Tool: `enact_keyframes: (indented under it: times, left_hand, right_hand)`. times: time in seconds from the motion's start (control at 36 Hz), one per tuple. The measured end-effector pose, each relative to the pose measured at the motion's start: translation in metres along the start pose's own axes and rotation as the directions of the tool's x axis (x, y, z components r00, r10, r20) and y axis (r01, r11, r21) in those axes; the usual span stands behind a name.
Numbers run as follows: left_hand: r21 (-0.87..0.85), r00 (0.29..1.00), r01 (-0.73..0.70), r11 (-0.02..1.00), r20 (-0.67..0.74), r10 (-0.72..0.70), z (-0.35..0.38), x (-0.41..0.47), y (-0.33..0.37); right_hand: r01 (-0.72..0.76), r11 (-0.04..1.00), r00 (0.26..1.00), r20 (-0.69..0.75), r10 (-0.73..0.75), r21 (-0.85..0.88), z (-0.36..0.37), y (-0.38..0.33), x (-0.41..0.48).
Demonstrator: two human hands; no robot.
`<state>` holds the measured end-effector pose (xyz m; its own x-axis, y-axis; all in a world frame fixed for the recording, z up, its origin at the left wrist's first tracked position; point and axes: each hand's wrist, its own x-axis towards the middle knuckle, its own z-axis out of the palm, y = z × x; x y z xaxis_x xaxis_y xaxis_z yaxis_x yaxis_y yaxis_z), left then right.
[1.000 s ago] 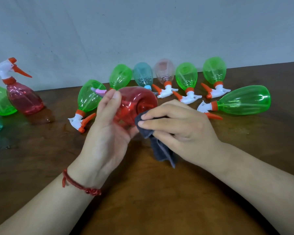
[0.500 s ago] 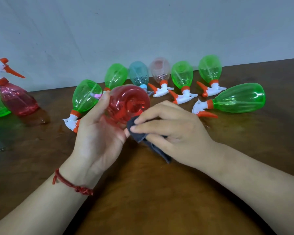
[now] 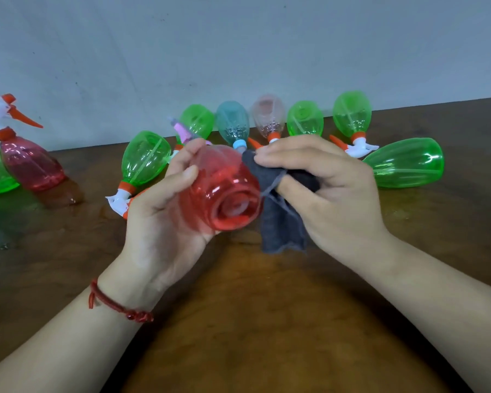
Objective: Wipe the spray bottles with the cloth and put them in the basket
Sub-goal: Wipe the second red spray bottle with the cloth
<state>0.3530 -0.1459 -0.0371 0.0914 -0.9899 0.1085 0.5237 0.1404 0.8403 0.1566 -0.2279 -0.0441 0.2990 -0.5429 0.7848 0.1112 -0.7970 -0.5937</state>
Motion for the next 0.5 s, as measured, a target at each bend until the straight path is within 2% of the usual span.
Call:
enact_keyframes:
  times: [0.03,0.11,0.22,0.33,0.5]
  left_hand:
    - [0.026,1.0,-0.021,0.999,-0.008,0.021,0.0,-0.001,0.0]
    - [0.071,0.999,-0.043,0.997,-0.008,0.043,0.001,-0.001,-0.003]
    - [0.122,0.997,-0.012,0.993,0.076,0.003,0.004,-0.005,-0.007]
    - [0.211,0.986,-0.006,0.977,0.164,-0.03,0.005,-0.008,-0.016]
    - [0.274,0.993,-0.026,0.961,0.119,-0.007,-0.002,-0.002,-0.013]
  right_hand:
    - [-0.06,0.996,0.998,0.021,0.058,0.06,0.001,0.003,0.0]
    - [-0.163,0.982,0.986,0.054,0.159,0.09,0.003,0.007,0.001]
    - [-0.239,0.958,0.97,0.003,0.241,0.161,0.004,0.009,0.005]
    - [-0.378,0.866,0.916,-0.004,0.401,0.327,0.001,0.01,0.008]
    - [-0.387,0.872,0.919,0.042,0.393,0.301,0.0,0.009,0.005]
